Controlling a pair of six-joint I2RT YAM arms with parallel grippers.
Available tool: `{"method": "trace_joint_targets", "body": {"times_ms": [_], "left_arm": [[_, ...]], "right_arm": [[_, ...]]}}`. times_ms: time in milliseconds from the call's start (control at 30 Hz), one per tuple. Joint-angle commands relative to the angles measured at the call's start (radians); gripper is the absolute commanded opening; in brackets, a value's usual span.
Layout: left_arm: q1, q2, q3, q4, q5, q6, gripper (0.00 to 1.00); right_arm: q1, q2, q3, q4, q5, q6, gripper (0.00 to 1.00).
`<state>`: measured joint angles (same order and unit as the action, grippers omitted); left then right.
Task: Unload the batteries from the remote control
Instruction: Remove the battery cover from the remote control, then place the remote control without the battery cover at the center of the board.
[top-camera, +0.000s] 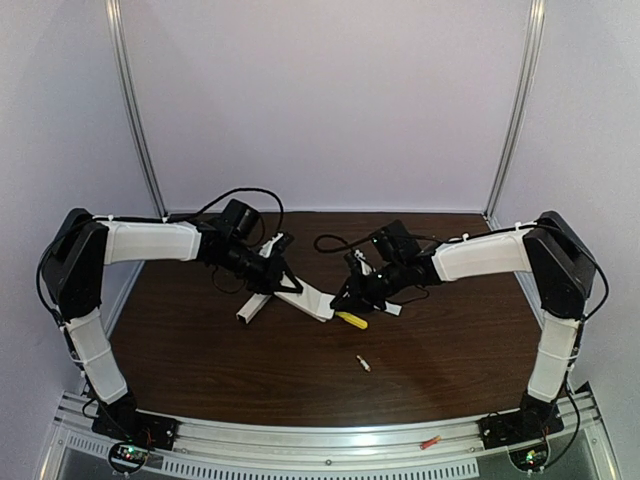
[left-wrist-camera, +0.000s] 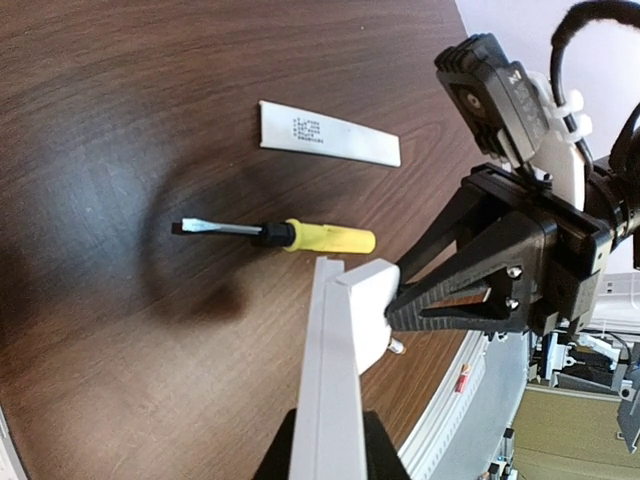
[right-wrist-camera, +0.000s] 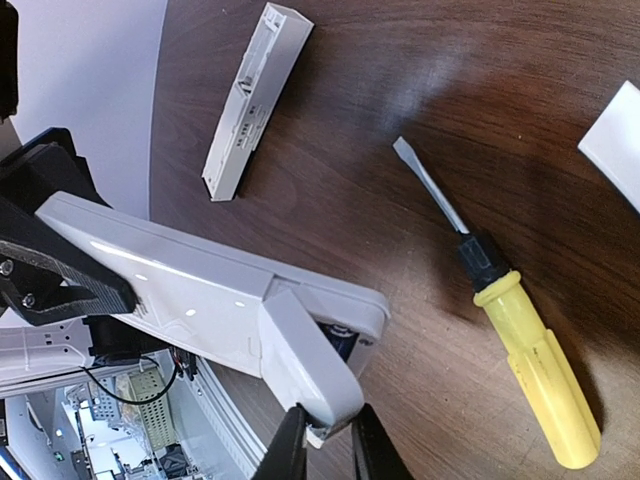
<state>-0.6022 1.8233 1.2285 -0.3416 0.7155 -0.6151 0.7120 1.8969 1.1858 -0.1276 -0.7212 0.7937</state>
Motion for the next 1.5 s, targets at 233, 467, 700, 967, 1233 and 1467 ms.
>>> {"method": "trace_joint_targets", "body": {"times_ms": [233,467,700,967,1233,1467], "left_arm": [[-0.014,-0.066,-0.003,-0.027,-0.109,0.026,0.0],[-0.014,-0.071,-0.001,-0.071,-0.172,0.045,0.0],[-0.014,-0.074,-0.001,-0.09,-0.217,0.048,0.0],[-0.014,-0.081,-0.001,-0.115,-0.233,0.056,0.0],[-0.014,-0.117,-0.021,-0.134,-0.202,0.076,0.0],[-0.013,-0.156,-0.089,-0.133,-0.153,0.092,0.0]], "right_arm": [[0.012,-0.059,0.037,-0.172,0.105,-0.013,0.11],[0.012,-0.047,0.065,-0.232,0.139,-0.029,0.1],[0.012,-0.012,0.06,-0.274,0.16,-0.049,0.09],[0.012,0.012,0.063,-0.292,0.167,-0.072,0.09],[0.01,0.002,0.087,-0.319,0.179,-0.105,0.12],[0.01,-0.042,0.11,-0.38,0.207,-0.137,0.21]]}}
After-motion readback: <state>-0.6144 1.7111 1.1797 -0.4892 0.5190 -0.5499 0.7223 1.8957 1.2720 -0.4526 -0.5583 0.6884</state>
